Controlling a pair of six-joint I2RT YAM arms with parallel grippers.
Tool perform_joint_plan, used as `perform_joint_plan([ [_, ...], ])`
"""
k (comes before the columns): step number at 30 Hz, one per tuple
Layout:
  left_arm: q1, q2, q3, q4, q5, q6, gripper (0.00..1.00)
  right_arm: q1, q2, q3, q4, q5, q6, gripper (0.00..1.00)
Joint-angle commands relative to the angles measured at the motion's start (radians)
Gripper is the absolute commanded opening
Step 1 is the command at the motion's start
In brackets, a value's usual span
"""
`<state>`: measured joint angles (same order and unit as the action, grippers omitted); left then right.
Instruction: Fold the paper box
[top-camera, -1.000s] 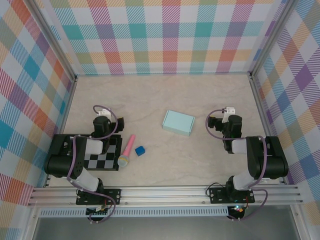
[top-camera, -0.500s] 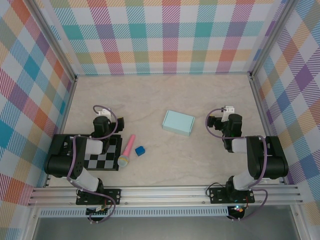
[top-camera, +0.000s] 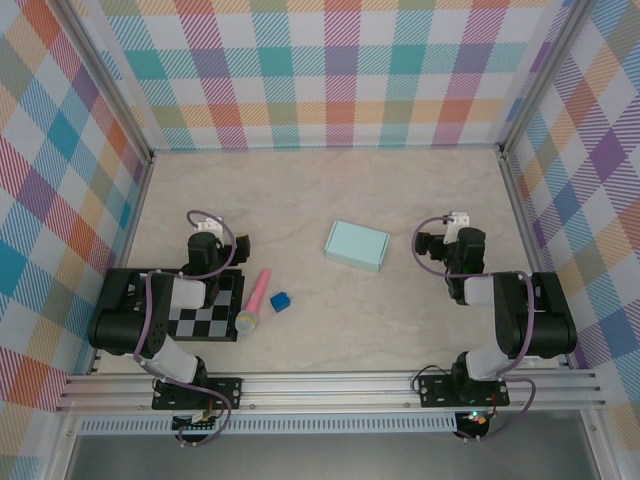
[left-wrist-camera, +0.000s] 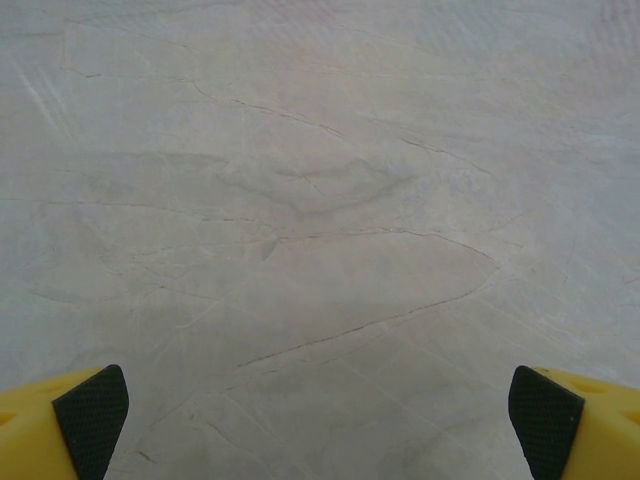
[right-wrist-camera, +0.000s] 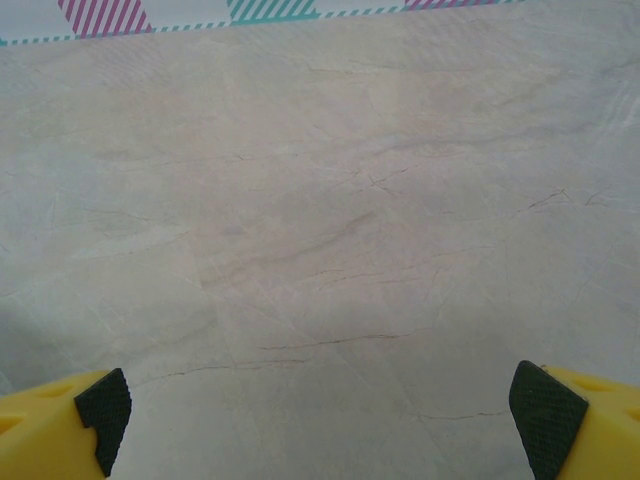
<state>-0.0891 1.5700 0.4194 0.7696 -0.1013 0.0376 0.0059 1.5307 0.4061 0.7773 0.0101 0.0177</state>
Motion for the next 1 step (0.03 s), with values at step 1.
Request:
perform_joint_plan([
  [1, 0.015, -0.005, 0.007, 0.026, 0.013, -0.002, 1.00, -0.006, -0.004, 0.019, 0.010, -0.025, -0.001, 1.00],
])
